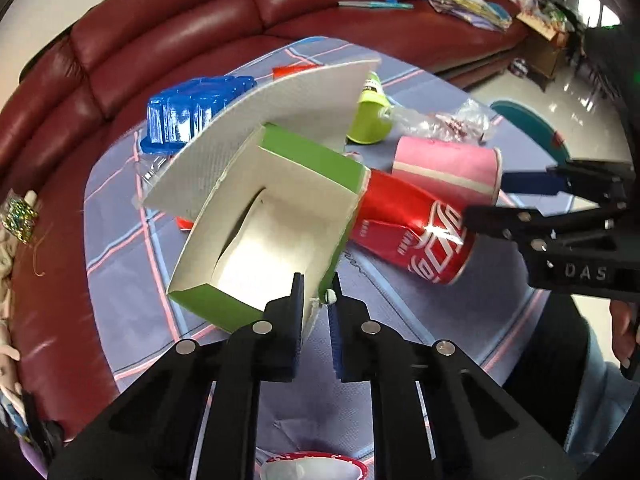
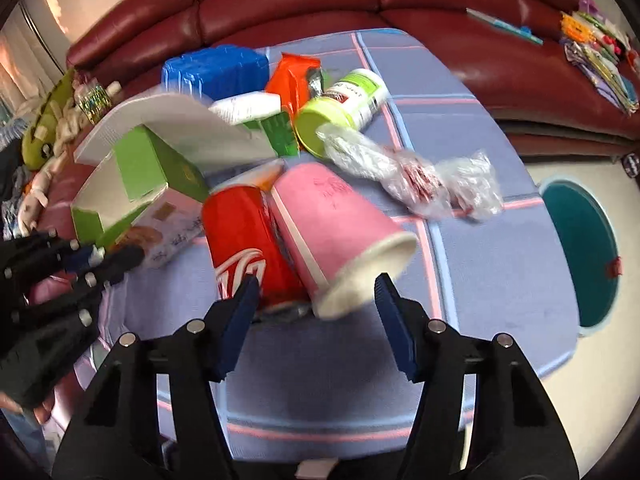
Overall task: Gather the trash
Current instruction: 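Grasp the green-white snack box with the left tool while the right tool grasps the pink paper cup, then carry the snack box and pink cup to the teal bin and release both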
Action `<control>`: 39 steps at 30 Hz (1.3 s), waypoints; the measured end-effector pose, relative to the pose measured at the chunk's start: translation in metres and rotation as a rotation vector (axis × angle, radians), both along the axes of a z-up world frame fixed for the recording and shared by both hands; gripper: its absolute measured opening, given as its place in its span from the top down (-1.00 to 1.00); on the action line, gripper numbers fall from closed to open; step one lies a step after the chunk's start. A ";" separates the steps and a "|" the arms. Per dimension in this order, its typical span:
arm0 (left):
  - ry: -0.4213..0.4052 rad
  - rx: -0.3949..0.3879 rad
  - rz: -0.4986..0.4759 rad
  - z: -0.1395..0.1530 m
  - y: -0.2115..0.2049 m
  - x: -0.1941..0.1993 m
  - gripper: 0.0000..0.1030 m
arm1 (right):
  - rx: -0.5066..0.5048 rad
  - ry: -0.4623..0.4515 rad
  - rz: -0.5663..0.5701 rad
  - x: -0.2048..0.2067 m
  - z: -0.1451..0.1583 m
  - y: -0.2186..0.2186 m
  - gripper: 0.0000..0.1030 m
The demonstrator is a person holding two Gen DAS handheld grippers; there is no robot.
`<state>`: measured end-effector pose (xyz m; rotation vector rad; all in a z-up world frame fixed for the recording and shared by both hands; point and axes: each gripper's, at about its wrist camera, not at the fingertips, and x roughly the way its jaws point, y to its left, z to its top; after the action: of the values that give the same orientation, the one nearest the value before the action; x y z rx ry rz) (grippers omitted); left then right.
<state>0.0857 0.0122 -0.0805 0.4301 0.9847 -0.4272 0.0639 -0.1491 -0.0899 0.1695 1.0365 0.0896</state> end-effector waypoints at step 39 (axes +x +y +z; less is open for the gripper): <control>0.081 0.014 0.066 0.018 -0.017 -0.004 0.98 | 0.262 -0.102 -0.010 -0.024 0.015 -0.034 0.94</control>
<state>0.0819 -0.0048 -0.0627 0.3944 1.0779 -0.3806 0.0400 -0.1832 -0.0745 0.4038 0.9193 0.2230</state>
